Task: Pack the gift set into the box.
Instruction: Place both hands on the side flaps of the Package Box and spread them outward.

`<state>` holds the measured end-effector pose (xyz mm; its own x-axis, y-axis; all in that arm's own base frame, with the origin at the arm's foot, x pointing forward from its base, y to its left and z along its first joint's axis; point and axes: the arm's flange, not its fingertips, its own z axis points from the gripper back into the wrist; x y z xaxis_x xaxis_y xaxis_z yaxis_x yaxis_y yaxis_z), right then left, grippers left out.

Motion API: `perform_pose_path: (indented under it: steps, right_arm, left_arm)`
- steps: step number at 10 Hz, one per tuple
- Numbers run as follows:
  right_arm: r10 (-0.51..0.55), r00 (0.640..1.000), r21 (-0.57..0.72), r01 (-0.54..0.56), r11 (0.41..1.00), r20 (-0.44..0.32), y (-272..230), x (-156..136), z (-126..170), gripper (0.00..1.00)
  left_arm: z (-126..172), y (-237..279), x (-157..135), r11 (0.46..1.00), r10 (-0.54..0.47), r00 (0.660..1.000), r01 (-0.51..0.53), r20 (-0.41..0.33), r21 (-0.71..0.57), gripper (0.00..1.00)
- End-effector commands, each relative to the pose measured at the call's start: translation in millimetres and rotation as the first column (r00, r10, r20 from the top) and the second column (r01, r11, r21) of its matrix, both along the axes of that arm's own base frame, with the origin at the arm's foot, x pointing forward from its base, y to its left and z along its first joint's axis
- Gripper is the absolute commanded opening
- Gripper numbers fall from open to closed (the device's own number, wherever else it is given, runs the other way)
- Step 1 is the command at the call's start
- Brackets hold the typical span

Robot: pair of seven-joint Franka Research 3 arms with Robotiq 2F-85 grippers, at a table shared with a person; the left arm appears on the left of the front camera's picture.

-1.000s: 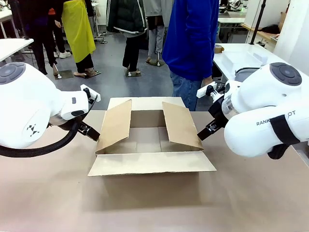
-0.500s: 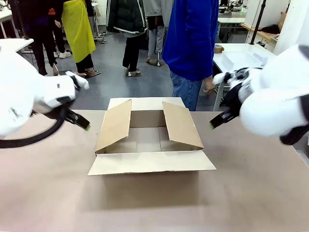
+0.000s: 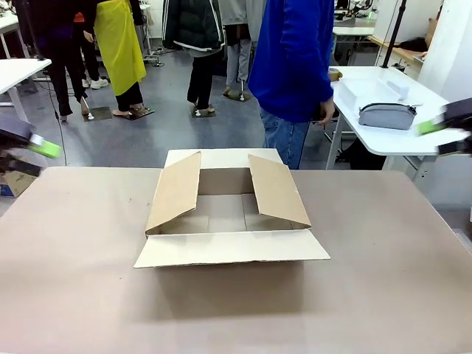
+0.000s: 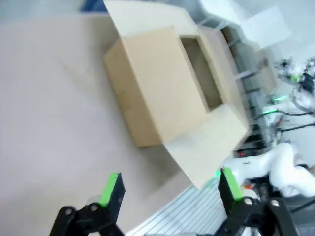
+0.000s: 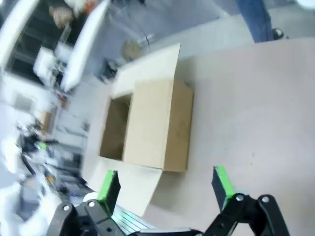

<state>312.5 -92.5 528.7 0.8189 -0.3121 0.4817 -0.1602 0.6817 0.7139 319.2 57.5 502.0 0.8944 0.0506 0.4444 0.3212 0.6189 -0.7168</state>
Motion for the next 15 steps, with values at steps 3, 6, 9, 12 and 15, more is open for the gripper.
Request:
perform_pose_path:
  steps: [3, 6, 9, 12, 15]
  right_arm:
    - [-0.387, 0.92, 0.49, 0.369, 0.789, -0.07, -103.5, -79.0, -90.9, 1.0]
    - [-0.328, 0.942, 0.389, 0.33, 0.86, -0.074, -140.3, -61.7, -39.1, 1.0]
    - [-0.328, 0.942, 0.389, 0.33, 0.86, -0.074, -140.3, -61.7, -39.1, 1.0]
    - [-0.148, 0.986, 0.157, 0.159, 0.975, -0.077, -56.2, -5.4, -13.8, 1.0]
    - [0.292, 0.95, -0.166, -0.307, 0.937, -0.109, 134.3, 49.8, -4.1, 1.0]
  left_arm:
    - [-80.0, 138.4, -22.1, 0.588, 0.494, 0.852, -0.474, -0.174, -0.655, 1.0]
    - [-80.7, 170.2, -43.2, 0.746, 0.415, 0.892, -0.445, -0.177, -0.496, 1.0]
    - [-80.7, 170.2, -43.2, 0.746, 0.415, 0.892, -0.445, -0.177, -0.496, 1.0]
    - [-38.8, 107.4, -7.9, 0.848, 0.338, 0.931, -0.364, -0.136, -0.385, 1.0]
    - [10.7, -52.0, 33.9, 0.986, -0.065, 0.982, 0.036, -0.177, -0.163, 1.0]
